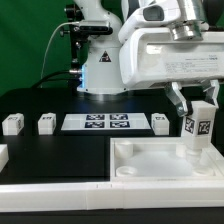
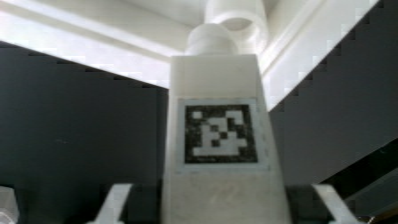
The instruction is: Assemble one leg
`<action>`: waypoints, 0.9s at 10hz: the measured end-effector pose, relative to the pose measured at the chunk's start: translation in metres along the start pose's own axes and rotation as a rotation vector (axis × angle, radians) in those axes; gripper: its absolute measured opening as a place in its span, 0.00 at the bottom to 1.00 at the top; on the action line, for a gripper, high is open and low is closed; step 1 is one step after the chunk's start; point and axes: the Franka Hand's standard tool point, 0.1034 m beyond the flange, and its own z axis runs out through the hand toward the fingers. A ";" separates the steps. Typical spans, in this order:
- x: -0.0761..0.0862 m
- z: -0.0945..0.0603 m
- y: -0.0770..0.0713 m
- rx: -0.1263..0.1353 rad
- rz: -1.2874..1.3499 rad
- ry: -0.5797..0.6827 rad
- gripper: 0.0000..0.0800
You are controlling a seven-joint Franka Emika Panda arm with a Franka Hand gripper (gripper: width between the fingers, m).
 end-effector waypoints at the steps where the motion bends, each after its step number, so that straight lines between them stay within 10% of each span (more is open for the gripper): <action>1: -0.002 0.002 -0.001 0.002 0.000 -0.003 0.37; 9: -0.002 0.013 -0.006 0.009 -0.007 -0.003 0.37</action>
Offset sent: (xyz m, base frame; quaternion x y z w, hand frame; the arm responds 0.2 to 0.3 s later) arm 0.0078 0.0090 -0.0062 -0.0022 0.0100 0.0135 0.9999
